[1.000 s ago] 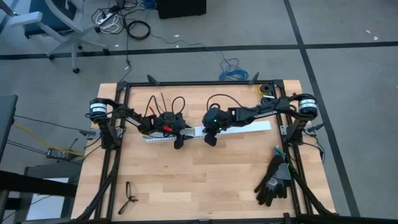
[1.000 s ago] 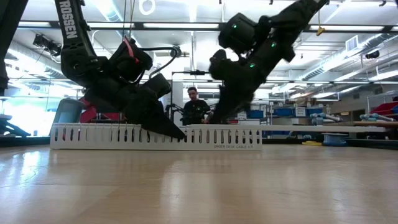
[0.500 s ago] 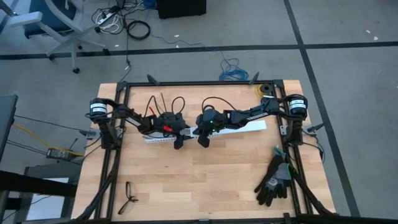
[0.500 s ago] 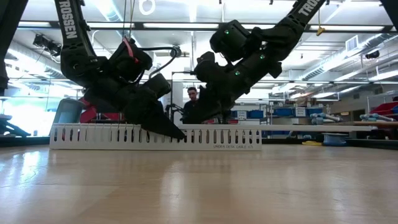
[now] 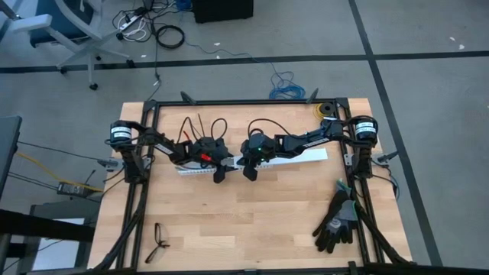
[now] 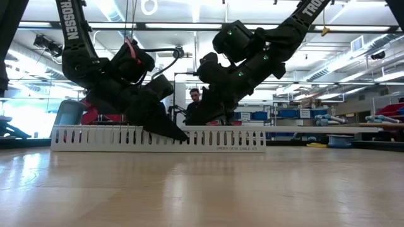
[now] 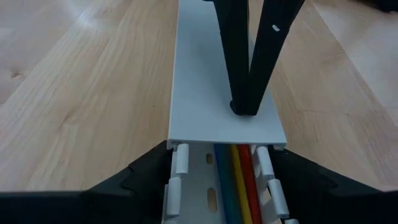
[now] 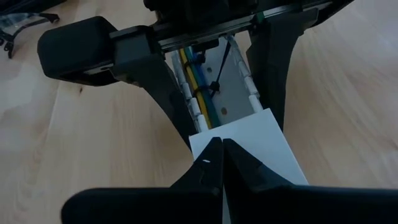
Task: Ziptie cables
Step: Close the white cable duct with the white cable duct cover
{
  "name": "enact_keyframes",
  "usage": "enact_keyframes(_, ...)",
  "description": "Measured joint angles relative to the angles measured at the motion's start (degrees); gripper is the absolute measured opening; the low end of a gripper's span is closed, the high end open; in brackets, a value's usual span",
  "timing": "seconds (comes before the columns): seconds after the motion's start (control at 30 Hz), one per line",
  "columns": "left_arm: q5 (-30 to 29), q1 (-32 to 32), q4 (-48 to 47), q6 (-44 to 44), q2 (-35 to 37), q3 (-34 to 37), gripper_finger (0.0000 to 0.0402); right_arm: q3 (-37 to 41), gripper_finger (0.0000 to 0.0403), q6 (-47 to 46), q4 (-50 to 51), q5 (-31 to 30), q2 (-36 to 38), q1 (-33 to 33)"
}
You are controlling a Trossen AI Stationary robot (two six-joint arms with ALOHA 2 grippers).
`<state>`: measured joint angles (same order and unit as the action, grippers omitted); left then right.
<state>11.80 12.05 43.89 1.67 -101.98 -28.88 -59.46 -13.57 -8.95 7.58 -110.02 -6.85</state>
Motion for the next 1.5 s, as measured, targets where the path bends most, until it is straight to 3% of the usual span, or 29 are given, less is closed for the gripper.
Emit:
enact_keyframes(0.3, -0.7, -0.1, -0.2, 1.4, 0.0, 0.0, 0.0243, 0.0, 0.0, -0.4, 0.0, -0.3, 0.0, 0.0)
enact_keyframes(0.57, -1.6, -0.2, 0.1, 0.6, 0.0, 0.0, 0.0291, 0.0, 0.0, -0.4, 0.0, 0.0, 0.0, 0.0)
enact_keyframes(0.73, -0.9, -0.2, 0.3, 0.7, 0.3, -0.1, 0.0297, 0.0, 0.0, -0.4, 0.0, 0.0, 0.0, 0.0)
enact_keyframes(1.03, -1.1, -0.2, -8.3, 0.2, 6.1, 1.9, 0.0298, 0.0, 0.0, -0.4, -0.2, -0.1, 0.0, -0.1)
enact_keyframes(1.3, -2.4, -0.4, 4.6, 3.6, 6.5, 9.2, 0.0298, 0.0, 0.0, -0.4, -0.7, -0.1, 0.0, -0.1)
enact_keyframes(1.5, -3.3, -1.3, 6.1, 3.3, 4.5, 8.9, 0.0298, 0.1, 0.0, -0.4, -0.9, -0.1, -0.1, -0.1)
